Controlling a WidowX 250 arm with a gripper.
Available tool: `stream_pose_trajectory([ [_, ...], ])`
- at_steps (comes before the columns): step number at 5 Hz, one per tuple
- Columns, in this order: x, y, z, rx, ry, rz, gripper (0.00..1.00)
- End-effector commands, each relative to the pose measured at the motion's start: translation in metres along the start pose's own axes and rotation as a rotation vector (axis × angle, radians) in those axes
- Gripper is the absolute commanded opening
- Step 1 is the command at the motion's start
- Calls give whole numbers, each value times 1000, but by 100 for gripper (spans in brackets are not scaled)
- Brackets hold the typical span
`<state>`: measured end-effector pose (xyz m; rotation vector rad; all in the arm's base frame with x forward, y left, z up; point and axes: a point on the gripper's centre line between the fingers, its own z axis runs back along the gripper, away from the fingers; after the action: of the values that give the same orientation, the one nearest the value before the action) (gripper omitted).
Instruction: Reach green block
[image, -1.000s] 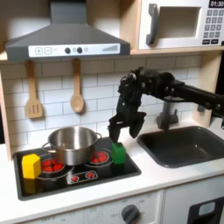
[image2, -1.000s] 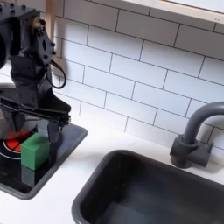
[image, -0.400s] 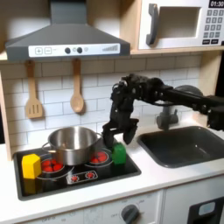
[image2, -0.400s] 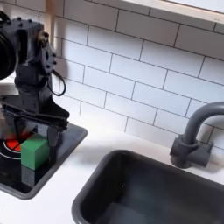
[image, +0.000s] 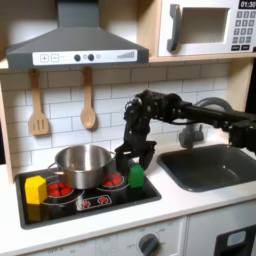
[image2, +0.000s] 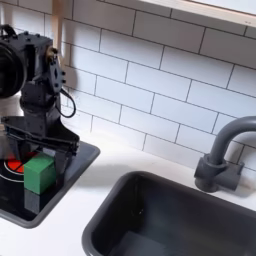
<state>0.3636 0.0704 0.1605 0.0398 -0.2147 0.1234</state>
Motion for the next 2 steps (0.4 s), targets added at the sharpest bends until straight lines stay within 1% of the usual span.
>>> stream_pose_trajectory([
  [1,4,-4,-12,-3,9,-23,100],
  [2,3,-4,-22,-4,31,-41,100],
])
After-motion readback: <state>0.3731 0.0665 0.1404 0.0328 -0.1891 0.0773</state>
